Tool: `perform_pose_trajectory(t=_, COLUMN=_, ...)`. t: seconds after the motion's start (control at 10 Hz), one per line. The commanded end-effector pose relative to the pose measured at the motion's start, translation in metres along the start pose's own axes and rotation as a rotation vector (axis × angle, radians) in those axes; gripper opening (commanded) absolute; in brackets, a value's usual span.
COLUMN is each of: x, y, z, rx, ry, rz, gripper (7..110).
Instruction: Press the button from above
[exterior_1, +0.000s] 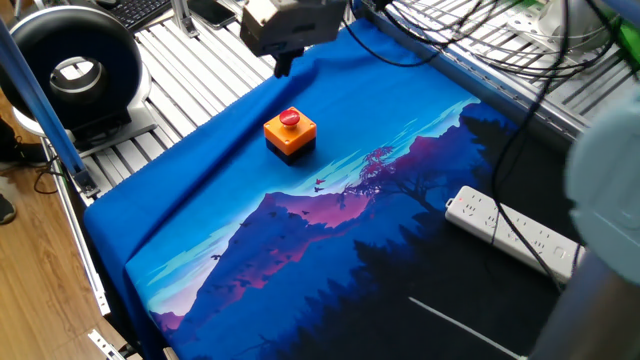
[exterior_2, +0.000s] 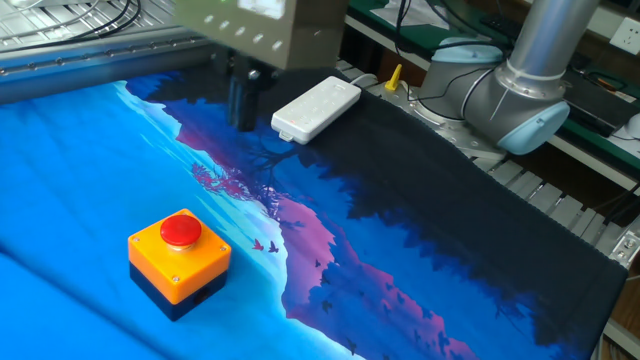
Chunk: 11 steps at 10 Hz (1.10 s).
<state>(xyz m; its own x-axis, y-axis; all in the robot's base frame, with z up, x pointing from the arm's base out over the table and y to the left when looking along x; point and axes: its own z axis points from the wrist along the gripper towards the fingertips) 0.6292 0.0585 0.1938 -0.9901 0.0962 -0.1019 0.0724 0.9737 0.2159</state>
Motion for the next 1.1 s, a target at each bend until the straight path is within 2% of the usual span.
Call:
perform_pose_trajectory(t=0.0, x=-0.021, y=-0.003, z=0.028, rx=-0.018, ry=-0.020, rz=-0.031, gripper=7)
perform_pose_trajectory(t=0.3, x=-0.028, y=-0.007, z=0.049, rx=-0.037, ry=-0.045, rz=-0.053, gripper=7)
perform_pose_trajectory(t=0.5, x=-0.034, y=-0.017, z=0.064, rx=-0.054, ry=-0.071, rz=-0.086, gripper=7)
perform_pose_trajectory(t=0.9, x=-0.034, y=-0.022, z=0.070, rx=-0.096, ry=-0.114, rz=-0.103, gripper=7)
perform_pose_trajectory(t=1.0, x=-0.029, y=-0.025, z=0.072, rx=-0.103, ry=-0.115, rz=-0.102, gripper=7)
